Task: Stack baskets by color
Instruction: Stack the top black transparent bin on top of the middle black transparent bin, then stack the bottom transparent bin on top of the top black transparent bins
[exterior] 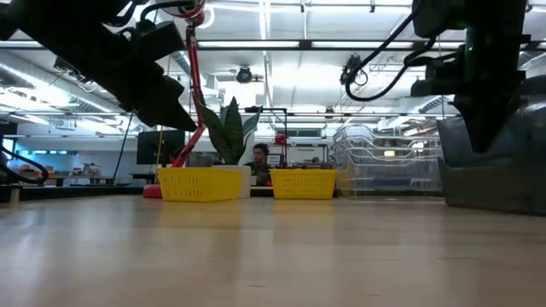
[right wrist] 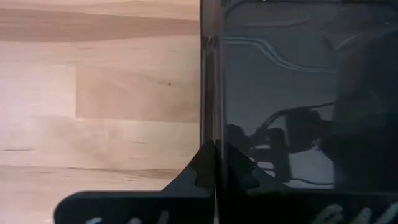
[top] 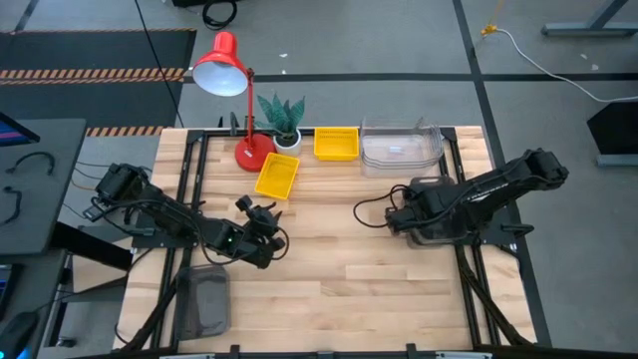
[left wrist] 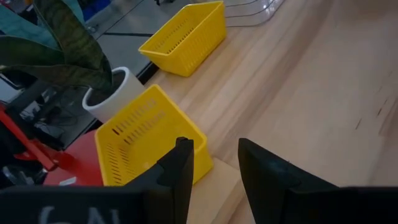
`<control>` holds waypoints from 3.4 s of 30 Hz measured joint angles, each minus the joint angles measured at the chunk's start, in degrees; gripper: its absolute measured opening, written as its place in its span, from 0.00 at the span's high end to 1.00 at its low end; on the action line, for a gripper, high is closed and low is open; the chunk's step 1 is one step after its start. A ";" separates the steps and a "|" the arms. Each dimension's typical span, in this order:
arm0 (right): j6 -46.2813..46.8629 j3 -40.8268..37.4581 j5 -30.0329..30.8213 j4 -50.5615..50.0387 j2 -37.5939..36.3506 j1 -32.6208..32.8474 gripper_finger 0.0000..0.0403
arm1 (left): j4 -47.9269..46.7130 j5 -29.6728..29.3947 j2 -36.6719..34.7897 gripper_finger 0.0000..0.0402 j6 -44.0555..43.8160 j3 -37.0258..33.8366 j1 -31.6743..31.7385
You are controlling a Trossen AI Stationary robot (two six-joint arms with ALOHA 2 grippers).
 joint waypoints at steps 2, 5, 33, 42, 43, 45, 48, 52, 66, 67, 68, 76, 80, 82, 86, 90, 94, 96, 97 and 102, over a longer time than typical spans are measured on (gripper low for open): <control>-0.14 -1.01 -0.62 1.48 0.00 -0.01 0.98 | 0.65 0.00 0.00 0.67 0.04 -0.13 0.01; -1.86 -2.27 -1.34 4.55 0.01 -0.01 0.96 | 0.66 0.00 -0.01 0.67 0.06 -0.13 0.00; -25.47 2.64 -0.90 17.71 8.39 -5.78 0.87 | 12.11 0.05 0.01 0.67 11.82 -0.11 0.16; -25.36 2.64 -0.95 7.89 17.28 -12.89 0.97 | 14.78 0.51 0.01 0.67 15.07 -0.11 0.16; -25.20 2.67 -1.25 7.00 17.49 -13.01 0.97 | 14.80 1.38 0.01 0.67 15.04 -0.11 0.18; -26.09 2.71 -1.26 7.02 17.26 -12.89 0.98 | 14.80 3.02 0.01 0.67 15.07 -0.11 0.18; -27.99 2.58 0.62 8.58 15.19 -10.83 0.99 | 14.83 4.34 0.01 0.67 15.08 -0.11 0.16; -28.64 2.58 7.16 12.50 11.34 -6.28 0.96 | 14.69 5.02 -0.12 0.67 15.09 -0.11 0.16; -54.87 2.60 31.74 50.40 17.08 10.49 0.82 | -37.97 29.81 -10.64 0.67 -14.54 15.41 3.72; -56.06 2.60 32.56 51.46 18.28 11.08 0.82 | -43.68 34.07 -10.65 0.67 -18.02 17.14 3.35; -56.78 2.60 33.60 52.34 19.44 11.61 0.82 | -48.66 38.44 -10.65 0.67 -21.22 18.48 2.77; -55.01 2.60 40.46 53.17 28.35 15.23 0.82 | -60.96 61.52 -10.55 0.67 -55.63 18.52 -13.56; -53.57 2.60 41.81 53.13 31.23 16.61 0.82 | -58.93 62.81 -10.52 0.67 -75.23 14.54 -22.38; -53.57 2.60 41.97 53.16 31.71 17.19 0.82 | -56.46 63.90 -10.52 0.69 -81.72 11.28 -25.37; -53.92 2.60 42.25 52.74 31.11 18.36 0.82 | -48.30 63.94 -10.39 0.74 -85.89 5.02 -27.09; -55.24 2.60 44.08 52.82 29.50 19.17 0.83 | -40.39 60.14 -9.65 0.82 -82.99 -0.06 -24.95; -56.48 2.60 45.03 52.81 27.69 19.42 0.82 | -33.45 53.98 -8.14 0.90 -74.21 -2.97 -20.85; -56.98 2.60 45.02 53.14 27.21 19.42 0.82 | -29.62 48.81 -7.44 0.93 -68.77 -3.52 -18.68; -57.10 2.60 44.98 52.81 26.99 19.46 0.82 | -27.74 46.06 -6.92 0.95 -65.20 -3.55 -17.15; -58.41 2.62 44.81 53.09 26.49 19.80 0.82 | -10.20 40.29 -2.65 0.99 -41.19 -3.54 -7.23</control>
